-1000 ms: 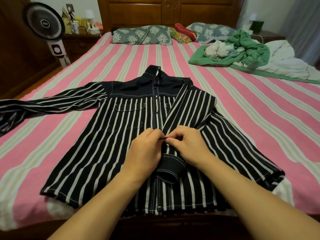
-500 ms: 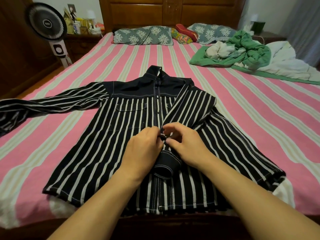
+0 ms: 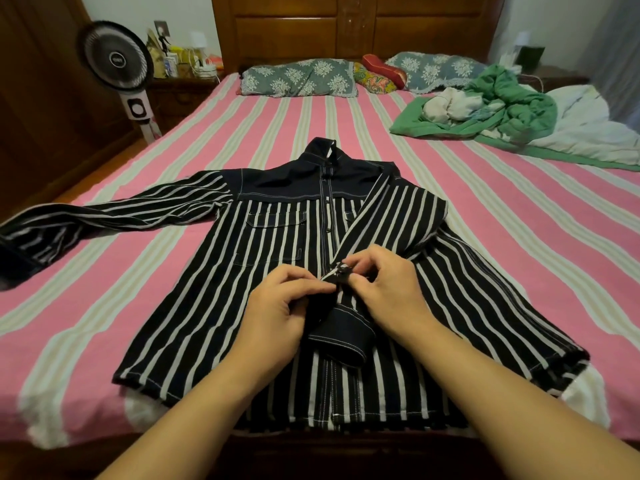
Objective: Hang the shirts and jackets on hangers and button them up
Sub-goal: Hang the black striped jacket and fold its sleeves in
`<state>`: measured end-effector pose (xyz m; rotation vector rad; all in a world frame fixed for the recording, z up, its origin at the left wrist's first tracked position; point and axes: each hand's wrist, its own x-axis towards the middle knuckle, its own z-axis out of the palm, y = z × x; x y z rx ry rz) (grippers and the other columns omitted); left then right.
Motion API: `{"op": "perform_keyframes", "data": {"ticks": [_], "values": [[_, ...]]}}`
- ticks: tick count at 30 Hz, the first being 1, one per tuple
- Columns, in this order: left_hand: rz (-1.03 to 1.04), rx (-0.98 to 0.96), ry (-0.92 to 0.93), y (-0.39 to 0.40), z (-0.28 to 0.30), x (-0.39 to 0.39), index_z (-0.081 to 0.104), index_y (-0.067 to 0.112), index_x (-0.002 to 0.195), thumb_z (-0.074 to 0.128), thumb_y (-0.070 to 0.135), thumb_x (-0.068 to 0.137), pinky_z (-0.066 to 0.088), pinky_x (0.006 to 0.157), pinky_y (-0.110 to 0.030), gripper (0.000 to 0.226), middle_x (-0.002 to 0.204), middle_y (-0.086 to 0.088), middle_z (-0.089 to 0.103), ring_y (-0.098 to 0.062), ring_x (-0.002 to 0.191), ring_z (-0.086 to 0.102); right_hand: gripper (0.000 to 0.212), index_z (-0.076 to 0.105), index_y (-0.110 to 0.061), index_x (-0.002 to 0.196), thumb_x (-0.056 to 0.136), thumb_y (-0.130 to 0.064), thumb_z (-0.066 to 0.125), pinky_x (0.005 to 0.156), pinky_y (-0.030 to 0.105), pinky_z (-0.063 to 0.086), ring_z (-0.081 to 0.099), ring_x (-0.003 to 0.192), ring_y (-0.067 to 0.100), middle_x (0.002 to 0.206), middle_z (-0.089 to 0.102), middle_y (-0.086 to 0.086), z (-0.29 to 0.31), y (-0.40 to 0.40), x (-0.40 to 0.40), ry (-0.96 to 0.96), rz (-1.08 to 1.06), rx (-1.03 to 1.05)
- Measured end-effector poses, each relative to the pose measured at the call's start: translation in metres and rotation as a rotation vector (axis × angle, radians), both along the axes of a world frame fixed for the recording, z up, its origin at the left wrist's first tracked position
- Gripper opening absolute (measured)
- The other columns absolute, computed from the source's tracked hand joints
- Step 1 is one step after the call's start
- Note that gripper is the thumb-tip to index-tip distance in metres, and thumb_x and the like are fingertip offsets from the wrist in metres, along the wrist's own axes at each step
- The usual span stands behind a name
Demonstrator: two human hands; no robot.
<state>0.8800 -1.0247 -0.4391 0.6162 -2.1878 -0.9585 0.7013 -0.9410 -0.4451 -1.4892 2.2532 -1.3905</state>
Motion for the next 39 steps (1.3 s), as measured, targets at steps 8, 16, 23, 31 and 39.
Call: {"op": "perform_keyframes", "data": {"ticks": [8, 16, 23, 31, 39], "values": [[0.207, 0.393, 0.094, 0.012, 0.007, 0.021, 0.069, 0.019, 0.087, 0.077, 0.000, 0.083, 0.055, 0.080, -0.025, 0.021, 0.087, 0.002, 0.074, -0.011, 0.086, 0.071, 0.013, 0.062, -0.030, 0.088, 0.088, -0.042, 0.068, 0.080, 0.025, 0.049, 0.058, 0.090, 0.002, 0.091, 0.061, -0.015, 0.029, 0.032, 0.020, 0.058, 0.090, 0.044], [0.191, 0.567, 0.033, 0.007, 0.009, 0.032, 0.079, 0.018, 0.090, 0.069, 0.020, 0.096, 0.058, 0.084, -0.037, 0.011, 0.087, -0.001, 0.078, -0.019, 0.088, 0.075, 0.038, 0.055, -0.041, 0.129, 0.092, -0.045, 0.063, 0.103, 0.023, 0.040, 0.041, 0.111, -0.004, 0.114, 0.044, -0.027, 0.027, 0.062, 0.045, 0.359, 0.275, 0.430], [-0.042, 1.025, 0.178, 0.005, 0.017, 0.020, 0.074, 0.011, 0.089, 0.052, 0.011, 0.103, 0.053, 0.091, -0.036, 0.026, 0.102, -0.013, 0.076, -0.021, 0.097, 0.070, 0.033, 0.069, -0.037, 0.121, 0.089, -0.031, 0.072, 0.097, 0.024, 0.044, 0.049, 0.108, 0.003, 0.111, 0.059, -0.022, 0.019, 0.049, 0.048, 0.429, 0.203, 0.323], [-0.130, 0.957, 0.251, 0.012, 0.016, 0.012, 0.071, 0.005, 0.098, 0.051, 0.008, 0.104, 0.056, 0.083, -0.029, 0.021, 0.094, -0.011, 0.070, -0.018, 0.090, 0.066, 0.013, 0.068, -0.028, 0.097, 0.085, -0.029, 0.071, 0.072, 0.034, 0.053, 0.056, 0.084, 0.012, 0.087, 0.060, -0.013, 0.017, 0.034, 0.059, 0.574, 0.165, 0.269], [0.098, 0.962, 0.316, 0.003, 0.019, 0.018, 0.070, 0.009, 0.096, 0.053, 0.013, 0.104, 0.055, 0.066, -0.020, 0.020, 0.093, -0.007, 0.076, -0.013, 0.081, 0.071, 0.025, 0.079, -0.018, 0.104, 0.088, -0.002, 0.068, 0.076, 0.026, 0.053, 0.063, 0.085, 0.010, 0.090, 0.064, -0.009, 0.040, 0.054, 0.040, 0.429, 0.127, -0.108]]}}
